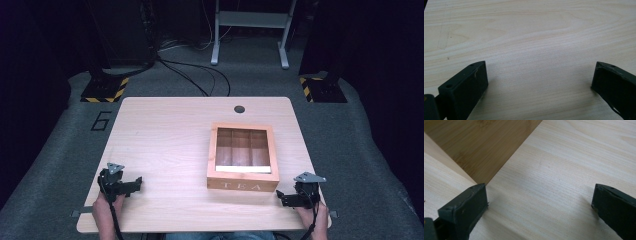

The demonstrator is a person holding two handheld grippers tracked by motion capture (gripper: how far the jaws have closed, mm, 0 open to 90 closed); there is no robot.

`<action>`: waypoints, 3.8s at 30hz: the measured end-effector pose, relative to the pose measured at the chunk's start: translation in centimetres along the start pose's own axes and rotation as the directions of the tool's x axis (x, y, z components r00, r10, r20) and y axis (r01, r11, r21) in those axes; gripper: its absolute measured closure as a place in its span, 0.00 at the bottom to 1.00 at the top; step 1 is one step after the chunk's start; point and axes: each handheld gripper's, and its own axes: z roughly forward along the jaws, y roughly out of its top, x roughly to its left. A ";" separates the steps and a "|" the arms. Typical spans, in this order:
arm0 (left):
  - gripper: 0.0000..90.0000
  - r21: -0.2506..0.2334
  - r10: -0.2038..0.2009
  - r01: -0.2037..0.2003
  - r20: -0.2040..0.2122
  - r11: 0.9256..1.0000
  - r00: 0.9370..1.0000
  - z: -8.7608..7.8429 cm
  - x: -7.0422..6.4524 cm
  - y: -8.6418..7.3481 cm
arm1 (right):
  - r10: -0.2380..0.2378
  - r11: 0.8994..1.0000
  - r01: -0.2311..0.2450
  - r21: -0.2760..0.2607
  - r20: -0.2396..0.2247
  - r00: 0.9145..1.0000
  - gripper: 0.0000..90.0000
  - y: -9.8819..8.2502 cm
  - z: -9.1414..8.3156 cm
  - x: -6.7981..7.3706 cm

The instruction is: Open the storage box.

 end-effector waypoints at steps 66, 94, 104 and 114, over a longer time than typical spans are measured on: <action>0.00 -0.001 0.000 0.000 0.000 1.000 1.000 0.0 0.0 0.0 | -0.050 0.980 0.029 -0.196 -0.104 0.993 0.35 3.7 -2.7 5.0; 0.00 0.000 0.000 0.000 0.000 1.000 1.000 0.0 0.0 0.0 | -0.062 0.958 0.038 -0.284 -0.075 0.995 0.49 3.0 -3.5 4.8; 0.00 0.000 0.000 0.000 0.000 1.000 1.000 0.0 0.0 0.0 | -0.066 0.943 0.051 -0.329 -0.035 0.997 0.47 3.5 -3.6 5.0; 0.00 0.000 0.000 0.000 0.000 1.000 1.000 0.0 0.0 0.0 | -0.059 0.924 0.049 -0.380 -0.014 0.998 0.47 4.3 -3.3 4.8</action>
